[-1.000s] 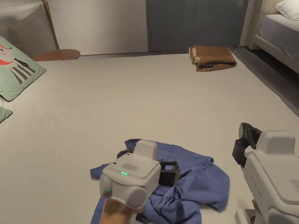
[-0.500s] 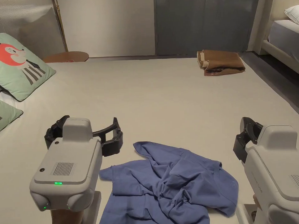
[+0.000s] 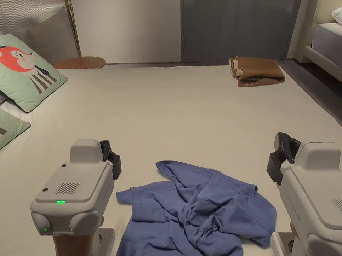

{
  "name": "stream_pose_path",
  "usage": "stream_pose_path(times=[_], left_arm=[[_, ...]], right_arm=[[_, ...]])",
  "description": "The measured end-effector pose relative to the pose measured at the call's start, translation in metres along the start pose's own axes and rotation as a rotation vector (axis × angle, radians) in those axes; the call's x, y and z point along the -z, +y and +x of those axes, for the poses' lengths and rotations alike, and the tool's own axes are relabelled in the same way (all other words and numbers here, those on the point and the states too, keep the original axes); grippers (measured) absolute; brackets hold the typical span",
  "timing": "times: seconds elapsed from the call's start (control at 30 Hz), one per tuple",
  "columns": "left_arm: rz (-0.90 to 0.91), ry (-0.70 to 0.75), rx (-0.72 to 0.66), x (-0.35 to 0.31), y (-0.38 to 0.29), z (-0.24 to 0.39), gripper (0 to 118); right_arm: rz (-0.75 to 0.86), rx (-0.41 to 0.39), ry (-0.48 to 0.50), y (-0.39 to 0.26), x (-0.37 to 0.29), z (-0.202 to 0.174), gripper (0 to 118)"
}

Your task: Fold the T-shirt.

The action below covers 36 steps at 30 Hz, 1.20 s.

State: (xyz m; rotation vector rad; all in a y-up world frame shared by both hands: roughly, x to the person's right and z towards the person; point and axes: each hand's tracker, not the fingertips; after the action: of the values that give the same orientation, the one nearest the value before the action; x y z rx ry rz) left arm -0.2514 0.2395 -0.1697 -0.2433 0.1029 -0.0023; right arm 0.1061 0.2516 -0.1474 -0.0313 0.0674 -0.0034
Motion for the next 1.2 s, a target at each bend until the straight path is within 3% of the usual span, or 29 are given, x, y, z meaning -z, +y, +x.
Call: stream_pose_path(times=[0.3,0.47,0.5,0.63,0.67,0.77,0.8,0.87,0.9,1.0,1.03,1.07,1.2], left_arm=[[-0.500,-0.135,-0.092,0.026,-0.068,-0.004,0],[-0.644,-0.185,-0.139,0.023,-0.111,0.000,0],[-0.678,-0.187,-0.158,0.022,-0.116,0.000,6],[-0.694,-0.159,-0.163,0.023,-0.130,0.004,101],[-0.696,-0.146,-0.152,0.023,-0.132,0.006,106],[-0.705,-0.125,-0.107,0.026,-0.137,0.013,101],[-0.711,-0.126,-0.097,0.027,-0.139,0.015,90],[-0.723,-0.142,-0.088,0.031,-0.147,0.021,41],[-0.737,-0.129,-0.079,0.030,-0.151,0.026,30],[-0.701,-0.097,-0.026,0.025,-0.156,0.037,23],[-0.706,-0.107,-0.022,0.022,-0.154,0.040,8],[-0.707,-0.131,-0.030,0.022,-0.153,0.039,2],[-0.721,-0.153,-0.073,0.025,-0.151,0.035,1]], right_arm=[[-0.019,0.006,-0.002,-0.006,-0.001,0.003,0],[-0.040,0.006,-0.002,-0.012,-0.001,0.005,0],[-0.044,0.008,-0.001,-0.014,-0.001,0.005,0],[-0.061,0.011,0.007,-0.018,0.000,0.004,0],[-0.066,0.010,0.009,-0.020,0.000,0.004,0],[-0.075,0.007,0.012,-0.022,0.000,0.005,0],[-0.077,0.007,0.012,-0.022,0.000,0.005,0],[-0.082,0.012,0.011,-0.024,0.000,0.007,0],[-0.083,0.014,0.011,-0.025,0.000,0.007,0],[-0.090,0.021,0.007,-0.026,0.000,0.009,0],[-0.091,0.022,0.006,-0.025,-0.001,0.010,0],[-0.093,0.022,0.005,-0.026,-0.001,0.011,0],[-0.114,0.035,0.007,-0.024,-0.002,0.011,0]])
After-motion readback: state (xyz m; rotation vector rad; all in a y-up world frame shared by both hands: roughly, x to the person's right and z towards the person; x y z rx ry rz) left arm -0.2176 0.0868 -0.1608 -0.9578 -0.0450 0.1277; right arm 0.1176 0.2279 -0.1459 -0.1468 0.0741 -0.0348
